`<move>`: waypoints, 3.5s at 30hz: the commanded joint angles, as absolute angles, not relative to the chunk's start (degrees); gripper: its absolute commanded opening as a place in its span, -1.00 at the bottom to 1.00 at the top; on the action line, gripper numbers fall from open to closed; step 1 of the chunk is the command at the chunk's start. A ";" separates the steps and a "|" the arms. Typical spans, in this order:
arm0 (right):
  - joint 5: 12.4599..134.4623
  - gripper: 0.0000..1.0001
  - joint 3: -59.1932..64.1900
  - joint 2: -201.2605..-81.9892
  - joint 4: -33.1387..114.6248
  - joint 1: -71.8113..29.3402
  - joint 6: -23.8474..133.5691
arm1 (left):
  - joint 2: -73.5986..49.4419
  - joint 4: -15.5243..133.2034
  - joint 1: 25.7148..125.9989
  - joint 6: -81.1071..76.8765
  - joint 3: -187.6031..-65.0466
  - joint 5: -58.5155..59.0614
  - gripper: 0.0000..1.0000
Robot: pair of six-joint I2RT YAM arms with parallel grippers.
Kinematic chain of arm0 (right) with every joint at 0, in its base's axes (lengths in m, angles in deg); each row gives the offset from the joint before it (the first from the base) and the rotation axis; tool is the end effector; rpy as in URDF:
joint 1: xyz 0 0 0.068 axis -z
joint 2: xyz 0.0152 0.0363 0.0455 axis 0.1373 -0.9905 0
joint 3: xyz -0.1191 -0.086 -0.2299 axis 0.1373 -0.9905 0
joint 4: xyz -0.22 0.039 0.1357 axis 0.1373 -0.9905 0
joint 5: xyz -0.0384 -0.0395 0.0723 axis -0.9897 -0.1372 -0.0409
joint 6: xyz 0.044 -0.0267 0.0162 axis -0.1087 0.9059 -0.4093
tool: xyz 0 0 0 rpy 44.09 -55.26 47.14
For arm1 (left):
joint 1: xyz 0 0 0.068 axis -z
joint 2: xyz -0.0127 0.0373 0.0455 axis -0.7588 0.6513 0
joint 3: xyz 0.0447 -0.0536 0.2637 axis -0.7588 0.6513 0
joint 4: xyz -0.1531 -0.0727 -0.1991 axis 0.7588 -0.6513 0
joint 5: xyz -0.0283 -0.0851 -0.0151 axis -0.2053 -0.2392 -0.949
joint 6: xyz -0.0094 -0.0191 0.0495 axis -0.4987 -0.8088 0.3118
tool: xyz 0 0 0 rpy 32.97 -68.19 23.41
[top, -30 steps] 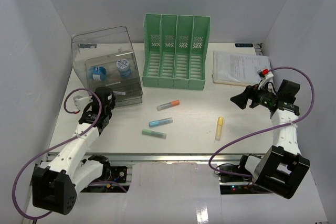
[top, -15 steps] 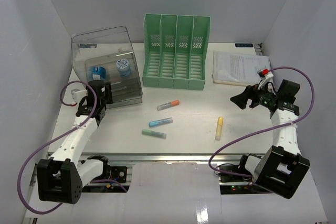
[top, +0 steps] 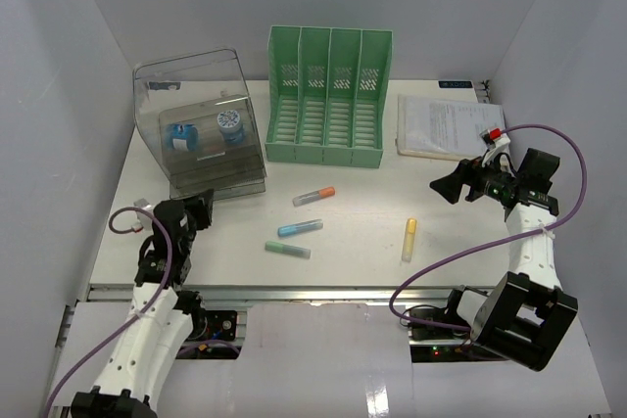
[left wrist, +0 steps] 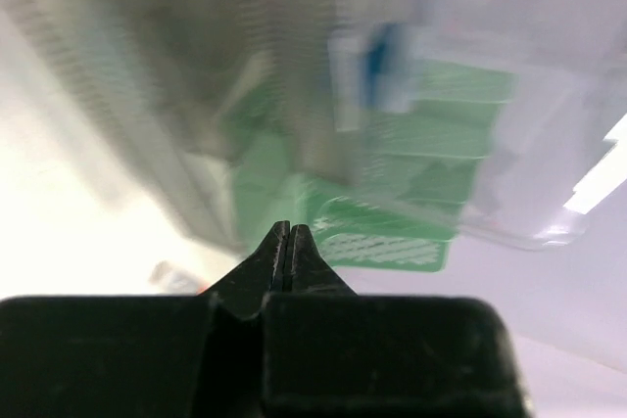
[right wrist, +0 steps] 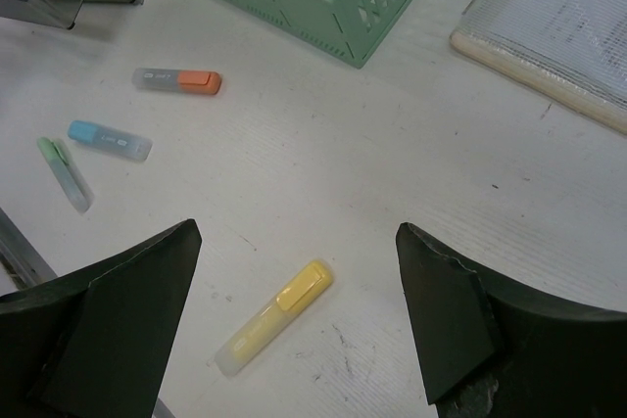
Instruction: Organize the desk
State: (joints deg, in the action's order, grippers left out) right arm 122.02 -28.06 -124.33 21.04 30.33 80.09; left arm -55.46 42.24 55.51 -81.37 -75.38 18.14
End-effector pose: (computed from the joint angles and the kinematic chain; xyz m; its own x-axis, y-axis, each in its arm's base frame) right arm 0.2216 -0.0595 0.2695 -0.4304 -0.0124 -0.9026 -0.5488 0.7975 0.2508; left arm 0.1466 -0.0099 0.2199 0.0506 -0.9970 -0.0582 -0.4240 0.0313 -0.9051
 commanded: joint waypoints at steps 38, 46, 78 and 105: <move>121.28 0.77 -28.40 -124.88 22.26 30.66 81.10 | -19.97 62.66 46.89 -65.57 -84.77 -0.61 0.02; 121.63 0.78 -28.25 -124.82 21.95 30.66 81.71 | -31.37 83.60 45.38 -64.31 -63.76 -3.02 0.12; 120.27 0.80 -28.22 -126.29 21.74 30.66 82.59 | 8.95 113.17 39.69 -73.83 -73.51 -7.41 -0.21; 120.47 0.93 -27.26 -128.29 18.01 30.48 85.73 | -15.68 110.59 39.69 -72.04 -50.98 -12.65 -0.27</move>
State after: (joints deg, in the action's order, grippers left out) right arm 120.41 -28.06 -126.94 20.47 30.44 83.02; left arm -6.55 115.56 39.72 -74.79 -56.34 -11.00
